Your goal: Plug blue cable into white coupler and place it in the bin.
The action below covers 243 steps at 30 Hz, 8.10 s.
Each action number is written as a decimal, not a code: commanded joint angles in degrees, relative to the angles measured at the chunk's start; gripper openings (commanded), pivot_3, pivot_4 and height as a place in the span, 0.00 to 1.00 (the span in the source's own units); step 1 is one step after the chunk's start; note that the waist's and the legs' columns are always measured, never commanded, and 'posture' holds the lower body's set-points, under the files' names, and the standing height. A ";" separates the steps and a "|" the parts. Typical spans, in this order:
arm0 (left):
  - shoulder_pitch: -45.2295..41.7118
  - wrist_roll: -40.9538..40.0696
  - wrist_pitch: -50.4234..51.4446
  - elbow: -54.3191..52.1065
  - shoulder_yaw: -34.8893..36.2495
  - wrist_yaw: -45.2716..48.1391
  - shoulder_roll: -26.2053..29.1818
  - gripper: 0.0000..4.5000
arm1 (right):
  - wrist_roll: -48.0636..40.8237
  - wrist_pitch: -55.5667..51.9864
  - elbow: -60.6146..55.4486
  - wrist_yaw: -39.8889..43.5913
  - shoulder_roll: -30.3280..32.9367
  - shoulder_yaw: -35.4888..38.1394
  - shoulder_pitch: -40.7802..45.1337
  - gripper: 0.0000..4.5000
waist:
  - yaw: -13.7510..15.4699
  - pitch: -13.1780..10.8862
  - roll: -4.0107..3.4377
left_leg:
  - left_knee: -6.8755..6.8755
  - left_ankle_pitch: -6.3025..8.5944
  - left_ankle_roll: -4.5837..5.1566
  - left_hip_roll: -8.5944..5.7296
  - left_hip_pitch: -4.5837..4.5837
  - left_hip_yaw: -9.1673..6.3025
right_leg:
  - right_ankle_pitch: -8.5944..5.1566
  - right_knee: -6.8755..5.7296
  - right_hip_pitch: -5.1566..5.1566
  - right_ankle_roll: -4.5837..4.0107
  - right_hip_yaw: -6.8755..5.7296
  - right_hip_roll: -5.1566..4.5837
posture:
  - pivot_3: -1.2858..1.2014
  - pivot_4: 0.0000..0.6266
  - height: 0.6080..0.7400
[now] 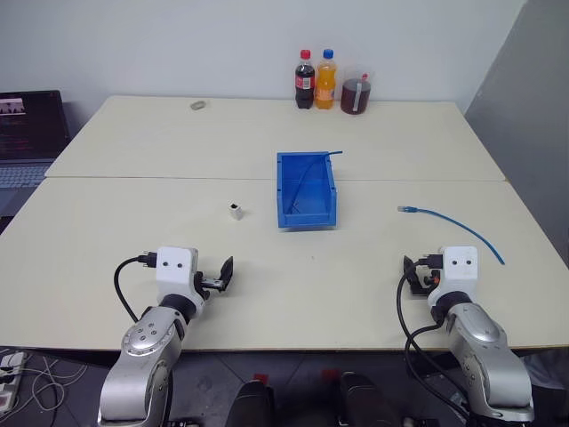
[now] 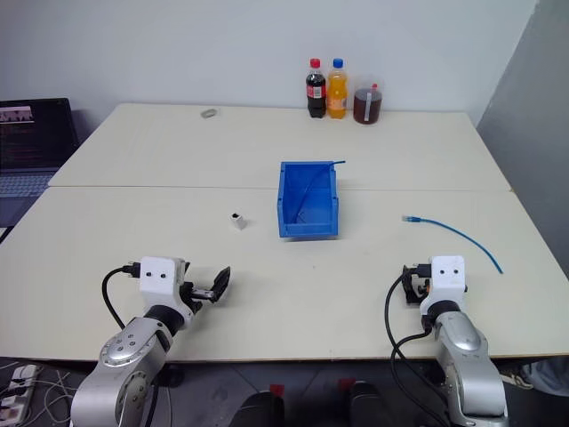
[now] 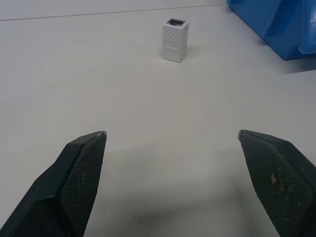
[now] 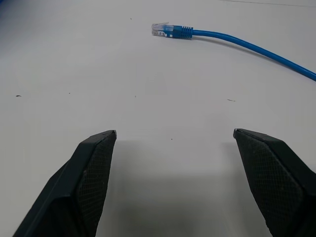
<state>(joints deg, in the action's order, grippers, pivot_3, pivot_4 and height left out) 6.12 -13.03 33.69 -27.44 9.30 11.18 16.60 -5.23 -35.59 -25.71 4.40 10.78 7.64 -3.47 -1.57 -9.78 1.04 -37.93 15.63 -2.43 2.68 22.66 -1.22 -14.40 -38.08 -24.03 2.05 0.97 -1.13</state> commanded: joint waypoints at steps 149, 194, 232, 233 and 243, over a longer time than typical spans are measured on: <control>19.88 -17.71 3.06 -15.91 12.64 29.89 19.71 1.00 | -7.10 2.88 31.40 53.68 7.45 -25.01 37.01 0.71 | -0.07 -0.56 0.45 | 0.03 0.10 -0.03 -0.03 -0.83 0.92 | 0.04 0.07 0.26 0.07 1.20 0.14 | 0.52 0.24 1.00; -13.54 -8.33 -7.96 27.62 -5.43 59.10 38.19 0.06 | -27.05 -14.85 3.81 47.04 21.13 -13.33 30.59 1.00 | -0.37 -0.57 0.40 | 0.13 0.17 0.10 0.03 -0.67 1.20 | 0.04 -0.03 -0.06 0.20 1.39 0.20 | 0.52 0.24 1.00; -32.33 -51.06 39.15 15.92 1.94 35.32 13.21 0.06 | -55.18 -38.46 15.27 31.91 6.52 -1.22 36.97 0.79 | -0.33 -0.60 0.62 | -0.07 0.17 0.10 -0.06 -0.25 0.75 | 0.33 0.05 -0.15 0.12 1.25 0.27 | 0.52 0.24 1.00; -32.22 -51.30 39.10 15.84 1.89 35.17 13.33 0.06 | -55.15 -38.36 15.40 32.23 6.66 -1.56 37.07 0.75 | -0.33 -0.60 0.62 | -0.07 0.17 0.10 -0.06 -0.25 0.75 | 0.32 0.05 -0.15 0.12 1.25 0.27 | 0.52 0.24 1.00; -31.93 -52.69 38.79 15.39 1.75 33.87 13.63 0.06 | -54.59 -36.99 17.40 33.16 6.85 -2.78 38.07 0.23 | -0.33 -0.60 0.62 | -0.07 0.17 0.10 -0.06 -0.25 0.75 | 0.32 0.06 -0.15 0.12 1.25 0.27 | 0.52 0.24 1.00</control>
<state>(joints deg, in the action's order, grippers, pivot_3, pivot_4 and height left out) -25.52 -64.14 73.21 -10.24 9.44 45.07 29.84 -59.15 -73.36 -8.23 36.94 17.49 4.42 33.32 -1.90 -10.38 1.66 -38.00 15.80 -2.33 2.62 22.42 -0.47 -14.08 -38.03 -24.18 2.17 2.22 -0.86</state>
